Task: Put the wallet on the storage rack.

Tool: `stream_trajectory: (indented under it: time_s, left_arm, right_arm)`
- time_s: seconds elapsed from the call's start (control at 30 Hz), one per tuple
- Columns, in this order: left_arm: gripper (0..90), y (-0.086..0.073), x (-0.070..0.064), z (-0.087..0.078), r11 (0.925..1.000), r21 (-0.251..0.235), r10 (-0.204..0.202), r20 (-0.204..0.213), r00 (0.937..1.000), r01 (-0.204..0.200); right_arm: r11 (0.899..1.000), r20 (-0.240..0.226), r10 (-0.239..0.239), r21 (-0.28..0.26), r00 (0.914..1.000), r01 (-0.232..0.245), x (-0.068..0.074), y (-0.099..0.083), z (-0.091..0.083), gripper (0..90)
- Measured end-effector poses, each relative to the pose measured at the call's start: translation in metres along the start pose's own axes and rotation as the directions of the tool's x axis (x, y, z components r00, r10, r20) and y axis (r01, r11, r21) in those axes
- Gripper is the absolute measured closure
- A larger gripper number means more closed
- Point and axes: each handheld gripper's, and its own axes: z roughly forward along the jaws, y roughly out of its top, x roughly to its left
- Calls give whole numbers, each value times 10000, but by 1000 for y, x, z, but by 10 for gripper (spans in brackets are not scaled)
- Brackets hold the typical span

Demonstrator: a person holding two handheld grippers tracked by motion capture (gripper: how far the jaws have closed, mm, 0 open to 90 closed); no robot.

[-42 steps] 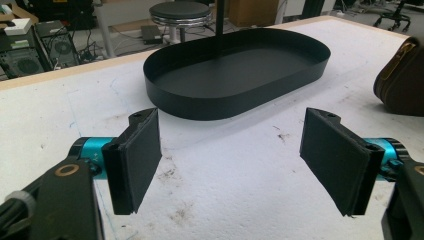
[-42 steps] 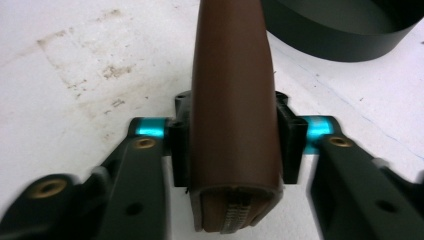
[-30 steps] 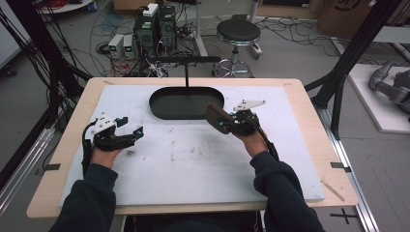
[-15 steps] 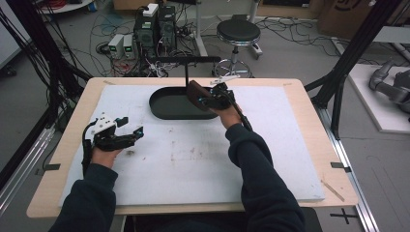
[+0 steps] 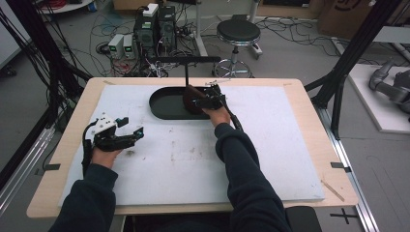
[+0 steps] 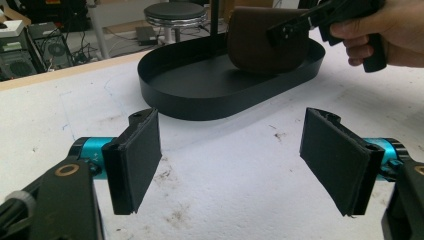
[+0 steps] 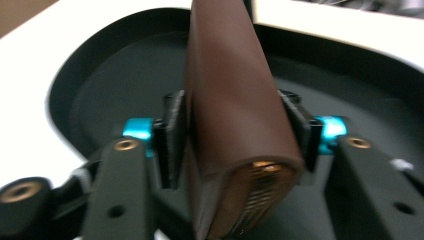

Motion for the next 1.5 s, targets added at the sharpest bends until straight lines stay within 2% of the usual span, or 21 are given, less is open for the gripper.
stream_trajectory:
  time_s: [0.07,0.1,0.13,0.2,0.37,0.47,0.53,0.57,0.63,0.67,0.73,0.77,0.8,0.83,0.93,1.0,1.07,1.13,1.23,1.37,1.5]
  left_arm:
    - [244,0,0,-1,10000,3,-19,-34,10000,19]
    - [244,0,0,-1,10000,7,-23,-42,10000,23]
    - [244,0,0,0,10000,11,-33,-42,10000,33]
    - [244,0,-1,0,10000,40,16,-52,10000,-15]
    - [244,0,-1,-1,10000,49,27,-38,10000,-27]
    - [244,0,-1,-1,10000,65,-23,-9,10000,23]
    - [244,0,-1,-1,9999,31,-99,27,9999,99]
    - [242,0,0,-1,9999,24,-131,53,9999,131]
    - [227,0,1,-1,9994,-40,-329,168,9993,330]
    - [224,0,1,-1,9992,-93,-391,200,9990,393]
    - [206,0,2,-2,9986,-249,-453,187,9988,457]
    - [198,1,2,-2,9985,-305,-451,173,9988,456]
    - [194,1,3,-3,9983,-337,-471,137,9988,475]
    - [191,1,3,-3,9982,-355,-488,106,9988,492]
    - [190,1,4,-4,9977,-426,-527,44,9986,528]
    - [190,1,4,-4,9978,-427,-515,-3,9987,514]
    - [190,2,4,-4,9979,-418,-496,-52,9988,493]
    - [190,2,4,-4,9983,-388,-436,-93,9990,432]
    - [190,2,3,-4,9991,-330,-288,-175,9994,283]
    - [191,4,3,-4,9987,-448,-276,-309,9991,262]
    - [191,3,4,-4,9989,-386,-266,-353,9990,252]
  right_arm:
    - [9997,768,-209,-126,9968,219,-4,3,-7,374]
    - [9993,1171,-310,-185,9926,334,-6,4,-12,367]
    - [9991,1328,-241,-325,9908,286,-9,6,-17,363]
    - [9982,1325,-87,-576,9912,164,-16,9,-30,357]
    - [9941,1416,-276,-1001,9895,420,-30,11,-67,353]
    - [9950,1204,-543,-768,9912,639,-38,6,-88,315]
    - [9886,1303,-1213,-730,9840,1315,-40,-2,-103,303]
    - [9871,1313,-1412,-563,9812,1496,-43,-5,-111,271]
    - [9903,1084,-1353,-165,9849,1379,-48,-11,-125,223]
    - [9900,1002,-1370,-202,9855,1397,-49,-15,-133,224]
    - [9804,1008,-1852,-489,9775,1908,-50,-26,-150,218]
    - [9814,1017,-1890,-151,9767,1914,-51,-29,-156,213]
    - [9814,1017,-1902,-47,9765,1917,-52,-33,-163,213]
    - [9795,976,-1970,-228,9755,2001,-53,-39,-171,212]
    - [9666,1261,-2391,-634,9628,2484,-51,-55,-192,209]
    - [9592,1260,-2523,-983,9594,2652,-48,-70,-205,209]
    - [9560,1352,-2537,-1157,9578,2695,-46,-87,-217,207]
    - [9576,1396,-2376,-1322,9613,2559,-45,-103,-225,204]
    - [9572,1547,-2347,-1354,9597,2559,-48,-125,-232,204]
    - [9589,1823,-2024,-1626,9622,2325,-56,-132,-241,204]
    - [9568,2007,-1972,-1741,9596,2330,-60,-131,-243,204]
